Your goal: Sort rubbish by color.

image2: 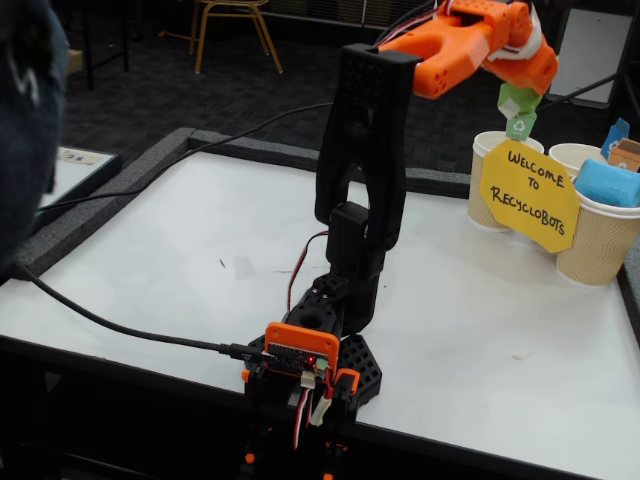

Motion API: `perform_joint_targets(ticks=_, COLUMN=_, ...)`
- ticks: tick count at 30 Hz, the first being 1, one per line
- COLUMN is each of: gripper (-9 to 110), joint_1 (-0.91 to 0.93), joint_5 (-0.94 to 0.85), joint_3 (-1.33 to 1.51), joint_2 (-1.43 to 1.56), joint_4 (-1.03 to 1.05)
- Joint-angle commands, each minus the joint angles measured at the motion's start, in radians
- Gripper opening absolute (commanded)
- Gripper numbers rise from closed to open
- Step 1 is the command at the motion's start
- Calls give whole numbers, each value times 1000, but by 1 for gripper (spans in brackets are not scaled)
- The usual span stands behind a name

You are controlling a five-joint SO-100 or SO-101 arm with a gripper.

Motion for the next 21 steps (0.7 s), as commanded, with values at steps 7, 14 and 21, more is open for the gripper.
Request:
perform_joint_targets(ticks=7, gripper=13, joint_1=28, joint_5=-17, joint_3=-101, joint_2=-8, joint_4=-156)
perform_joint_targets(ticks=14, gripper=25, joint_1=31, joint_5=-17, joint_3=-89, joint_2=-8, joint_4=-178)
perform_joint_targets(ticks=21, gripper=18, joint_1=37, joint_5=-9, joint_3=-94, joint_2=2, joint_4=-156)
